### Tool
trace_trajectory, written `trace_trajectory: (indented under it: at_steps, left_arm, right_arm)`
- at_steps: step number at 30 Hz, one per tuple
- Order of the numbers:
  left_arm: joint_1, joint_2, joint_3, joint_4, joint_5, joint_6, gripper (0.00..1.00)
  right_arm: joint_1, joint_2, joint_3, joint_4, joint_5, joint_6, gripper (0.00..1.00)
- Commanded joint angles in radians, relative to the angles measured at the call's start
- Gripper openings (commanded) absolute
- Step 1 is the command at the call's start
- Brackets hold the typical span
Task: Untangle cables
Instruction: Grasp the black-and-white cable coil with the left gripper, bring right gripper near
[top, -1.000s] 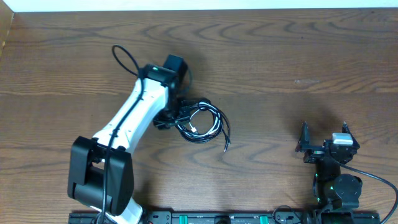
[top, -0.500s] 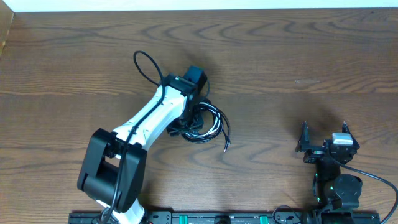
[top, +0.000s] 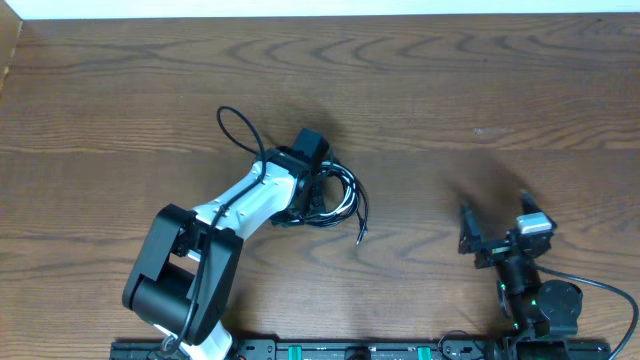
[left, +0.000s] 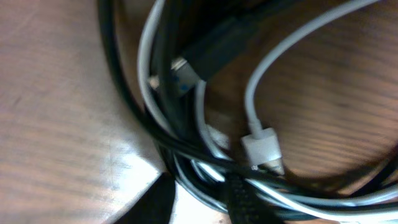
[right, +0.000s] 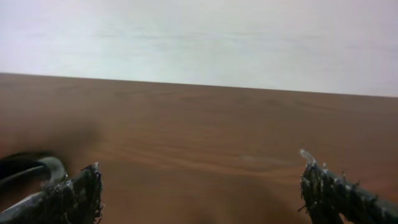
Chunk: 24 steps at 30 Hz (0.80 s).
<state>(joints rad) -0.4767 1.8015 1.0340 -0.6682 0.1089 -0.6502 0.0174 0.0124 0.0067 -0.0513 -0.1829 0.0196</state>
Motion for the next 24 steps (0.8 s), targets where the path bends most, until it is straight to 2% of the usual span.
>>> trace_trajectory:
  at_steps: [1,5,11,16,21,23,24]
  left_arm:
    - [-0.001,0.019,-0.029,0.062,-0.027,0.152,0.19]
    - [-0.001,0.019,-0.029,0.087,-0.027,0.401,0.1]
    - [-0.001,0.019,-0.029,0.066,-0.027,0.65,0.09]
    - [-0.001,0.015,-0.01,0.04,-0.021,0.657,0.11]
    - [0.0,-0.014,0.121,-0.101,-0.02,0.61,0.17]
    - [0.0,-0.033,0.177,-0.15,-0.019,0.578,0.33]
    - [-0.001,-0.052,0.219,-0.178,0.013,0.543,0.43]
  right_arm:
    - [0.006,-0.003,0.0,0.006,-0.218,0.033,0.99]
    - [0.006,0.007,0.03,-0.019,-0.252,0.157,0.99]
    - [0.006,0.15,0.221,-0.126,-0.265,0.174,0.99]
    - [0.006,0.418,0.456,-0.289,-0.302,0.151,0.99]
    - [0.006,0.675,0.666,-0.453,-0.32,0.122,0.99]
    - [0.006,0.748,0.718,-0.456,-0.366,0.124,0.99]
    - [0.006,0.802,0.747,-0.457,-0.428,0.145,0.99]
